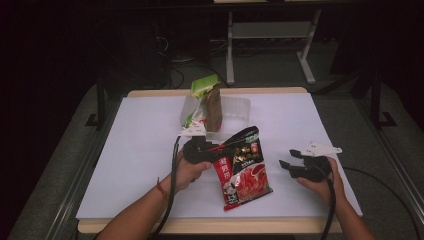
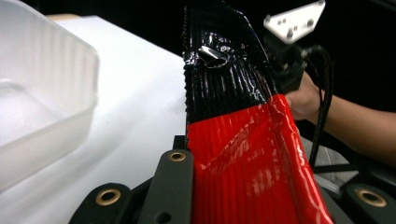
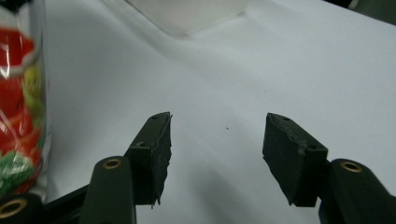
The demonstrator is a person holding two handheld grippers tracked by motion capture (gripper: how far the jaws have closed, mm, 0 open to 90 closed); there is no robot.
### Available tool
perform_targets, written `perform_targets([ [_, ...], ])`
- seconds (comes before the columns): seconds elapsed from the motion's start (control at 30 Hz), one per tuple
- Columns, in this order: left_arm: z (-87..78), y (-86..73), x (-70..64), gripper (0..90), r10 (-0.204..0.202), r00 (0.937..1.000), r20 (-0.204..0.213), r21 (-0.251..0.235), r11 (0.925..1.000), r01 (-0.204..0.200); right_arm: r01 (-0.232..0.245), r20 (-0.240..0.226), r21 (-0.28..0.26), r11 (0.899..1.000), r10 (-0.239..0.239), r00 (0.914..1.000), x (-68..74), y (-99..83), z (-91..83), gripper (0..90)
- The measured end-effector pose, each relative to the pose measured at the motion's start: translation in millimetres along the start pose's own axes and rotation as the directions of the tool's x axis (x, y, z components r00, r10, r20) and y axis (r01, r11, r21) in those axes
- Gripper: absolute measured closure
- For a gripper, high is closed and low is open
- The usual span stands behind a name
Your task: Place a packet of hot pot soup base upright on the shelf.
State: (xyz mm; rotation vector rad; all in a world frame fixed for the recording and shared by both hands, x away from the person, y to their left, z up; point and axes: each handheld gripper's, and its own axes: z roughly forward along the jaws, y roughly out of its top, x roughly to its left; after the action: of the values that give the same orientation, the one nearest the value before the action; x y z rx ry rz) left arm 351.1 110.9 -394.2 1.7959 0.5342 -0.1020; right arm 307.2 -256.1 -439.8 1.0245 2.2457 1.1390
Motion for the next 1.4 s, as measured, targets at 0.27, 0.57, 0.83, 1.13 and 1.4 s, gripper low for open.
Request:
perform_targets([
  [0.27,-16.3,7.5,-0.1,79.6,0.026,0.9963,-0.082,-0.045,0.9985,-0.030,-0.003,-0.021,0.018,1.000,0.003,0.9998,1.7,0.1,4.6,39.2],
  [0.57,-37.6,17.4,2.0,80.0,0.047,0.9817,-0.184,-0.091,0.9937,-0.065,-0.015,-0.018,0.000,1.000,0.015,0.9997,2.7,2.0,4.1,37.0],
  [0.83,-43.0,25.9,-3.6,80.2,0.072,0.9658,-0.249,-0.111,0.9885,-0.102,-0.022,-0.011,-0.015,1.000,0.022,0.9997,2.4,2.8,1.0,35.3],
  [1.13,-49.0,40.3,-14.8,80.0,0.063,0.9497,-0.307,-0.168,0.9786,-0.119,-0.039,-0.021,-0.034,0.999,0.038,0.9990,5.3,5.0,-3.0,34.2],
  [1.4,-61.1,67.8,-14.7,80.0,0.058,0.9139,-0.402,-0.221,0.9622,-0.159,-0.037,-0.032,-0.031,0.999,0.036,0.9988,8.2,6.2,-2.4,33.5],
])
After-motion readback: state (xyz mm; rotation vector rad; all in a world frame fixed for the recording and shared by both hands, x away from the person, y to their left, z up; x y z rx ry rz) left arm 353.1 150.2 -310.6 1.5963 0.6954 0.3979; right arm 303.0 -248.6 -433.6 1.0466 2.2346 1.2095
